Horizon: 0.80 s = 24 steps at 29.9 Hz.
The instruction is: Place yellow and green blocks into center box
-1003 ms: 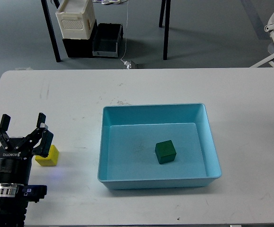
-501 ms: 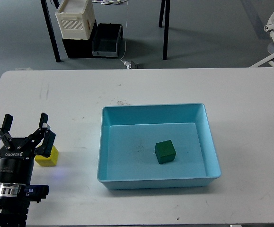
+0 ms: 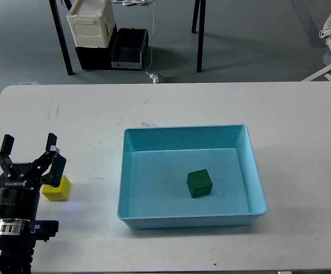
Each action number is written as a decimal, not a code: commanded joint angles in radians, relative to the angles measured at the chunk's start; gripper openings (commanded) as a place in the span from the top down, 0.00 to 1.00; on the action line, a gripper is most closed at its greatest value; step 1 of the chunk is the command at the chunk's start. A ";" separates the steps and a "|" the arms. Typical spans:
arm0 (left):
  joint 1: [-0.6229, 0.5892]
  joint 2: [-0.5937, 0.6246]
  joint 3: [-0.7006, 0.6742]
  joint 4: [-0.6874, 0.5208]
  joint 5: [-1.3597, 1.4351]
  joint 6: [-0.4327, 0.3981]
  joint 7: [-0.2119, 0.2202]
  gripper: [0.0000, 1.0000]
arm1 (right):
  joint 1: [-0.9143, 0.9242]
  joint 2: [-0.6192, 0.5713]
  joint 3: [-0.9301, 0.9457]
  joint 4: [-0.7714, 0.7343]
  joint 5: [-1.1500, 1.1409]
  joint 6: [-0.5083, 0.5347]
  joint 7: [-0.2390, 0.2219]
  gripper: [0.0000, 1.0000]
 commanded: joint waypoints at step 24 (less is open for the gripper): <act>-0.090 0.142 -0.305 -0.053 0.153 0.000 0.013 0.00 | -0.033 0.069 -0.087 0.010 -0.038 0.000 -0.002 0.00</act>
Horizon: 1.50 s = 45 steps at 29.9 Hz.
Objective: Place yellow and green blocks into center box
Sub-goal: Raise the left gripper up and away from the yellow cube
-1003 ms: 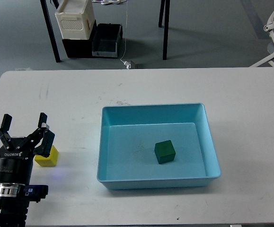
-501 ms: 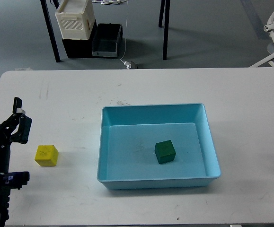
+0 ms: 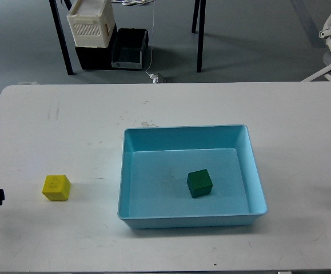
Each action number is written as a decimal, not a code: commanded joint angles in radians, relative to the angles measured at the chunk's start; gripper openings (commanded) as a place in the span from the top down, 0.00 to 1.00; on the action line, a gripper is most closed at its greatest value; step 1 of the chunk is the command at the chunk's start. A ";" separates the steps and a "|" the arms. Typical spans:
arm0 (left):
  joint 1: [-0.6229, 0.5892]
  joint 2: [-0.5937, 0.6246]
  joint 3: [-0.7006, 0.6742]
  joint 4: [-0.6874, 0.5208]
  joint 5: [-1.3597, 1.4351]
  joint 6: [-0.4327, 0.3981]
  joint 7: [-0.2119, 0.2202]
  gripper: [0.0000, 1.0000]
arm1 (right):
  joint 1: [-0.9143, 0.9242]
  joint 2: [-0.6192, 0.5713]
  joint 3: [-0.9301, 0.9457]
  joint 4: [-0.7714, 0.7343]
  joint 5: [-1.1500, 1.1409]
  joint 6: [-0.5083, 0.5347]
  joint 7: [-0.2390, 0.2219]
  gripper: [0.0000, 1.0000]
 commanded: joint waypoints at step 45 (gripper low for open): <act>-0.623 1.204 0.901 0.104 0.999 0.000 -0.004 0.00 | -0.065 0.064 0.026 0.012 -0.003 0.000 0.007 0.00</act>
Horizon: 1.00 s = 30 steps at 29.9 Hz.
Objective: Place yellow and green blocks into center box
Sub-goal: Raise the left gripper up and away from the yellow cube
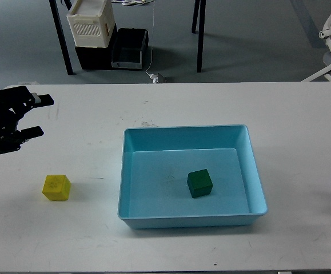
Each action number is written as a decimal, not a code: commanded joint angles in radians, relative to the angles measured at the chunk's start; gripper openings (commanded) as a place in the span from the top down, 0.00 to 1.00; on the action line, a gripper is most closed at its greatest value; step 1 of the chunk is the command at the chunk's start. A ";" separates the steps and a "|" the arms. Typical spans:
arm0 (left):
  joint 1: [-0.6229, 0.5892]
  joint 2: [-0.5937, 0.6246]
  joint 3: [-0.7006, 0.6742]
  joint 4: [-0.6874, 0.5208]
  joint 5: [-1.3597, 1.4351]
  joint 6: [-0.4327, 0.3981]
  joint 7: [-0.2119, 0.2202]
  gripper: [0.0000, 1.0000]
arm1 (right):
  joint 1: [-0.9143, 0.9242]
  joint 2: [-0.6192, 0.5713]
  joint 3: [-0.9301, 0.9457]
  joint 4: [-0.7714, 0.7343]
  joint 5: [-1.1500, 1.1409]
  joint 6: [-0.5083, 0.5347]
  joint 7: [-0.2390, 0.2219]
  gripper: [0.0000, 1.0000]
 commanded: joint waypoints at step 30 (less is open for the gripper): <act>-0.115 -0.010 -0.141 0.122 -0.529 0.000 0.121 0.00 | 0.000 -0.091 -0.020 -0.003 -0.031 0.000 -0.002 0.00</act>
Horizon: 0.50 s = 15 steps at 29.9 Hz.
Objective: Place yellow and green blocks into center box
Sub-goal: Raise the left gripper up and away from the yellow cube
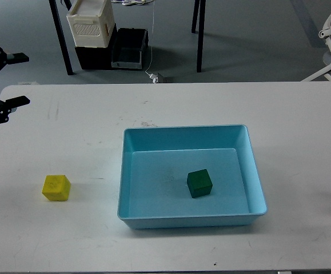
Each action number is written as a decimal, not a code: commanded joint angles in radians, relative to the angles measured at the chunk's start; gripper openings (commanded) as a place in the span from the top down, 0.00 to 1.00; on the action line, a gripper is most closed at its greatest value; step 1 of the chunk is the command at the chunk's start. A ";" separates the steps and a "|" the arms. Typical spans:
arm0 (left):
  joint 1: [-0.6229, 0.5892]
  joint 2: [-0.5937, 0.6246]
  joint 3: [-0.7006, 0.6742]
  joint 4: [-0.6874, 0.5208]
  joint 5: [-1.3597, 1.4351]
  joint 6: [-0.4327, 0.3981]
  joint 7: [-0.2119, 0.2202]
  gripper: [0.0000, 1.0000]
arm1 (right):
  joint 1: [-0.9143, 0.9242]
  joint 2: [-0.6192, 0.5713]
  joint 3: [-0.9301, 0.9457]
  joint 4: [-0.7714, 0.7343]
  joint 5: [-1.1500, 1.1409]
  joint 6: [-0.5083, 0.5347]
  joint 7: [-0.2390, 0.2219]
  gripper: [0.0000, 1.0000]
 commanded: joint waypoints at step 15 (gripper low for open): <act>-0.074 -0.049 -0.013 0.081 0.097 0.000 0.127 0.00 | -0.008 0.007 0.015 0.002 -0.001 0.000 0.002 0.00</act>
